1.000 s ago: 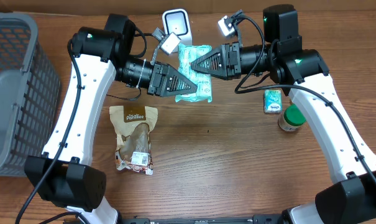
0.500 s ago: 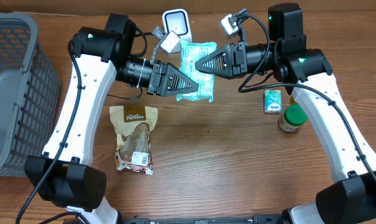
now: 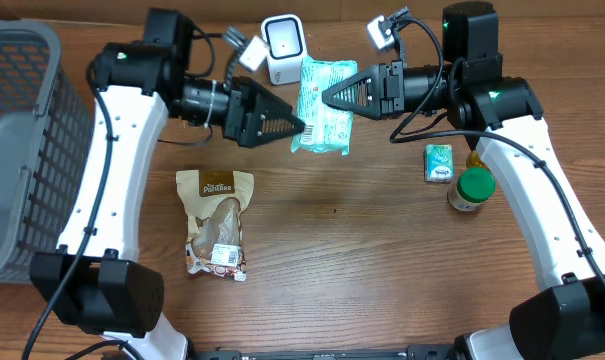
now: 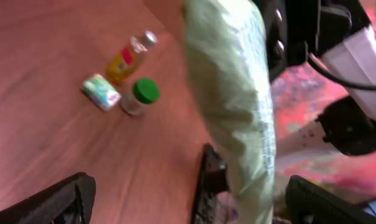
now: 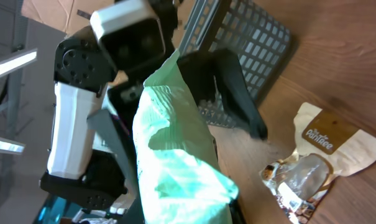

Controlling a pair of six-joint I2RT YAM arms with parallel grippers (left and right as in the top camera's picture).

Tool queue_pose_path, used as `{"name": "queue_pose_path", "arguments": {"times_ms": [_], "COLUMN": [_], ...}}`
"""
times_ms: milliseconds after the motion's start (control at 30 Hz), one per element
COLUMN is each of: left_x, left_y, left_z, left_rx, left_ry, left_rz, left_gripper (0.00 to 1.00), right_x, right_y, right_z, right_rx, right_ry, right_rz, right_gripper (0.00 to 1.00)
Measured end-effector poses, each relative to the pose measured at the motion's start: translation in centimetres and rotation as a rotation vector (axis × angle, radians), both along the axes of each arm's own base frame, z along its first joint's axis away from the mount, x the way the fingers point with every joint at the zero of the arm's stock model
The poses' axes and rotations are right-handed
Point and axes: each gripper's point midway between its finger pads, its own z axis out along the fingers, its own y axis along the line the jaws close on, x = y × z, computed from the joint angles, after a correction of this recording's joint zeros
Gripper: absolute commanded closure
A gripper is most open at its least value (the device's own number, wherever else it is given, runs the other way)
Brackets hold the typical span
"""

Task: Scan the item barcode
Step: 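Open the left gripper and pull the left arm back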

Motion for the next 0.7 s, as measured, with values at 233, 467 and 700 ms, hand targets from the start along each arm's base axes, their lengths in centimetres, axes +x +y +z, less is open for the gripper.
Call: {"name": "queue_pose_path", "arguments": {"times_ms": [233,467,700], "left_x": [3.3,6.8,9.7], "left_y": [4.1,9.8,16.7], "left_z": [-0.7,-5.3,-8.6], "left_rx": [0.060,0.405,0.800], "left_ry": [-0.058,-0.113,-0.084], "left_rz": [0.135,0.325,0.608], "left_gripper": [0.01,0.01,0.01], "right_x": [1.6,1.7,1.3], "right_y": [-0.2,1.8,3.7], "right_z": [-2.9,-8.6,-10.9], "right_rx": [-0.143,-0.505,-0.782], "right_ry": [0.000,-0.138,-0.394], "right_rz": [-0.126,-0.233,-0.261], "right_gripper": [0.96,0.96,0.96]}}
